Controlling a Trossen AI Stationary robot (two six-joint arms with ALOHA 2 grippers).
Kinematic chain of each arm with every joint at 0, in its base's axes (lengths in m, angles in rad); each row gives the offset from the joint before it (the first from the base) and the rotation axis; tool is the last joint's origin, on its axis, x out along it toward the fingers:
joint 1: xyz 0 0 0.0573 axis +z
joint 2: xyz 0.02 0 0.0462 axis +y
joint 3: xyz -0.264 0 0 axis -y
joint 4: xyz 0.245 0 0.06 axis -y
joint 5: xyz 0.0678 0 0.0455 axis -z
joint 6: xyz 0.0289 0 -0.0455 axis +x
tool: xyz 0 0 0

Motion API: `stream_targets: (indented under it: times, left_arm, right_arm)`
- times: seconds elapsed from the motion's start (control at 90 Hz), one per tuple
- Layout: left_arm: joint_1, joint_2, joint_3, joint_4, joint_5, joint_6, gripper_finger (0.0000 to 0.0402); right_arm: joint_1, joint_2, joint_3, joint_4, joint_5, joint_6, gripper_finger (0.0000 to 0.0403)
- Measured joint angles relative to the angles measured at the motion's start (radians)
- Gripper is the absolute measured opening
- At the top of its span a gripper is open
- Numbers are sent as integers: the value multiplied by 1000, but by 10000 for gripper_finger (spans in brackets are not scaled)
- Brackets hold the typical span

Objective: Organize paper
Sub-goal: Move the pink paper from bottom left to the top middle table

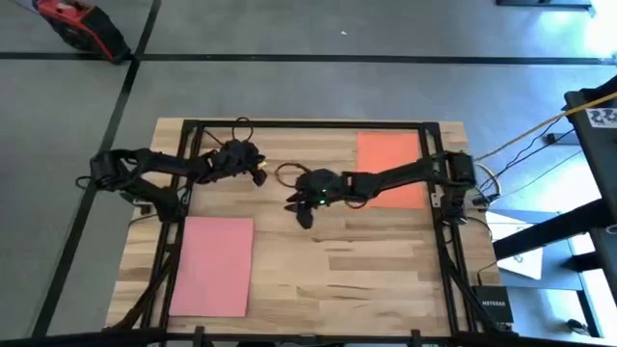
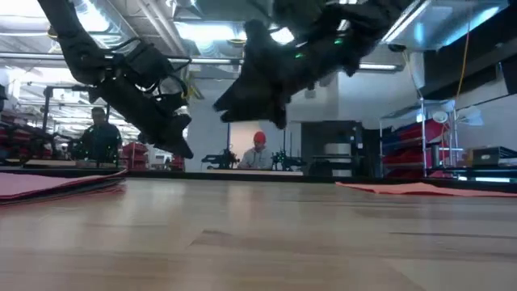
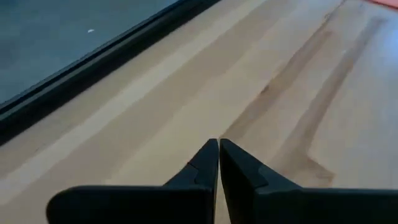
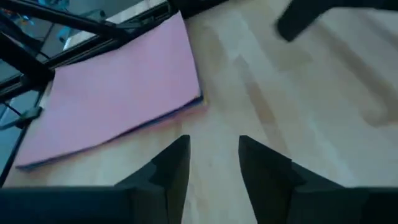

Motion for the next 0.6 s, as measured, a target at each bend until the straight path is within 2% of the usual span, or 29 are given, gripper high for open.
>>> stream_targets:
  times: [0.167,0.6]
  left_arm:
    - [20,0,-41,-3,-33,0,0]
    - [56,0,-73,6,-34,-5,0]
  right_arm:
    - [16,108,94,-9,-20,23,128]
    - [26,279,287,-18,-45,48,128]
